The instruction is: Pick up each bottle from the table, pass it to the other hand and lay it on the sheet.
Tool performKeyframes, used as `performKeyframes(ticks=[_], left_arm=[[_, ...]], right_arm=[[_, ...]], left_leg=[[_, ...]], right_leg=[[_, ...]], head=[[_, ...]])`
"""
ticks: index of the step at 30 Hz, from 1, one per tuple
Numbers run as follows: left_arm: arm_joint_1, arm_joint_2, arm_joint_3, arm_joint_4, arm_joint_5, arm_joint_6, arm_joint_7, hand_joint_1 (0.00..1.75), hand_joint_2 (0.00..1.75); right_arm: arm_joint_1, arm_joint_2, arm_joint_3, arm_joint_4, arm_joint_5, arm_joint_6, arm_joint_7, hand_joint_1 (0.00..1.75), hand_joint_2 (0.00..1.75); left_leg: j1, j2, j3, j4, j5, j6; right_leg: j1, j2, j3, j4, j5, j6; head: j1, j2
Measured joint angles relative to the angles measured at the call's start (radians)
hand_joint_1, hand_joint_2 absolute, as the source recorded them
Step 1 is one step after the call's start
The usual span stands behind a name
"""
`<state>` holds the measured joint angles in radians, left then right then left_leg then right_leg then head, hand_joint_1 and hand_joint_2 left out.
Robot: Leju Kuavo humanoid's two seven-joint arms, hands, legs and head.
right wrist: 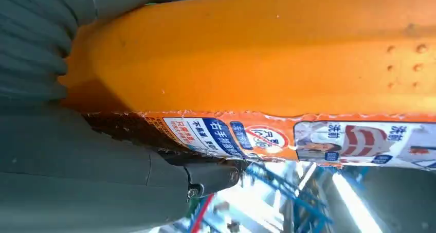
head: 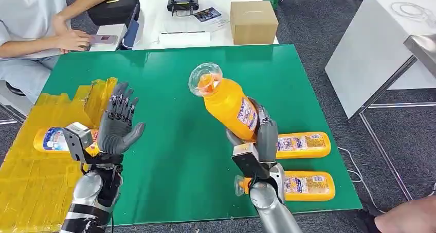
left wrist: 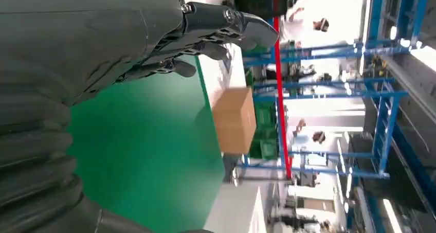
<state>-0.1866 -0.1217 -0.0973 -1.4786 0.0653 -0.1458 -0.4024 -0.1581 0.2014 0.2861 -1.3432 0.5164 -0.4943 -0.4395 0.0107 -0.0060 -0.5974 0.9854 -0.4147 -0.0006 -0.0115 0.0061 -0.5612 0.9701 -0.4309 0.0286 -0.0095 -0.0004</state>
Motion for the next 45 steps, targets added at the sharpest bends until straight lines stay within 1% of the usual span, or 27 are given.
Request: performKeyframes(ticks=[4, 8, 14, 20, 31, 34, 37, 41, 43, 45], left_arm=[[-0.007, 0.002, -0.048, 0.000, 0.018, -0.063, 0.009, 0.00, 1.75], [-0.007, 0.003, -0.114, -0.014, 0.034, -0.092, 0.009, 0.00, 1.75], [-0.006, 0.011, -0.177, -0.027, 0.048, -0.117, 0.000, 0.00, 1.75], [-0.005, 0.016, -0.218, -0.033, 0.049, -0.139, -0.014, 0.00, 1.75], [-0.002, 0.024, -0.238, -0.033, 0.049, -0.146, -0.024, 0.00, 1.75], [-0.004, 0.025, -0.237, -0.032, 0.040, -0.130, -0.029, 0.00, 1.75], [-0.003, 0.025, -0.235, -0.032, 0.006, -0.090, -0.034, 0.00, 1.75], [-0.001, 0.026, -0.229, -0.032, -0.006, -0.079, -0.037, 0.00, 1.75], [0.000, 0.026, -0.228, -0.032, -0.051, -0.028, -0.044, 0.00, 1.75], [0.004, 0.024, -0.224, -0.034, -0.129, 0.061, -0.058, 0.00, 1.75]], right_arm=[[-0.001, 0.024, 0.009, 0.009, -0.083, 0.106, -0.024, 1.75, 1.75], [-0.011, 0.051, 0.032, 0.051, -0.112, 0.148, -0.035, 1.75, 1.75], [-0.038, 0.076, 0.074, 0.125, -0.111, 0.175, -0.036, 1.75, 1.75], [-0.073, 0.089, 0.108, 0.206, -0.105, 0.231, -0.018, 1.75, 1.75], [-0.109, 0.105, 0.169, 0.299, -0.083, 0.274, -0.008, 1.75, 1.75], [-0.119, 0.111, 0.187, 0.323, -0.080, 0.303, -0.005, 1.75, 1.75], [-0.119, 0.120, 0.215, 0.332, -0.052, 0.304, -0.005, 1.75, 1.75], [-0.121, 0.121, 0.237, 0.338, -0.045, 0.303, -0.001, 1.75, 1.75], [-0.122, 0.122, 0.246, 0.340, -0.034, 0.305, 0.002, 1.75, 1.75], [-0.121, 0.122, 0.266, 0.340, -0.008, 0.305, 0.016, 1.75, 1.75]], left_leg=[[0.000, 0.000, 0.000, 0.000, 0.000, 0.000], [0.000, 0.000, -0.001, 0.000, 0.000, 0.000], [0.000, 0.000, -0.001, 0.000, 0.000, 0.000], [0.000, 0.000, -0.001, 0.000, 0.000, 0.000], [0.000, 0.000, -0.001, 0.000, 0.000, 0.000], [0.000, 0.000, -0.001, 0.000, 0.000, 0.000], [0.000, 0.000, -0.001, 0.000, 0.000, 0.000], [0.000, 0.000, -0.001, 0.000, 0.000, 0.000], [0.000, 0.000, -0.001, 0.000, 0.000, 0.000], [0.000, 0.000, -0.001, 0.000, 0.000, 0.000]], right_leg=[[0.000, 0.000, 0.000, 0.000, 0.000, 0.000], [0.000, 0.000, 0.000, 0.000, 0.000, 0.000], [0.000, 0.000, 0.000, 0.000, 0.000, 0.000], [0.000, 0.000, 0.000, 0.000, 0.000, 0.000], [0.000, 0.000, 0.000, 0.000, 0.000, 0.000], [0.000, 0.000, 0.000, 0.000, 0.000, 0.000], [0.000, 0.000, 0.000, 0.000, 0.000, 0.000], [0.000, 0.000, 0.000, 0.000, 0.000, 0.000], [0.000, 0.000, 0.000, 0.000, 0.000, 0.000], [0.000, 0.000, 0.000, 0.000, 0.000, 0.000]], head=[[0.000, 0.000], [0.000, 0.000], [0.000, 0.000], [0.000, 0.000], [0.000, 0.000], [0.000, 0.000], [0.000, 0.000], [0.000, 0.000], [0.000, 0.000], [0.000, 0.000]])
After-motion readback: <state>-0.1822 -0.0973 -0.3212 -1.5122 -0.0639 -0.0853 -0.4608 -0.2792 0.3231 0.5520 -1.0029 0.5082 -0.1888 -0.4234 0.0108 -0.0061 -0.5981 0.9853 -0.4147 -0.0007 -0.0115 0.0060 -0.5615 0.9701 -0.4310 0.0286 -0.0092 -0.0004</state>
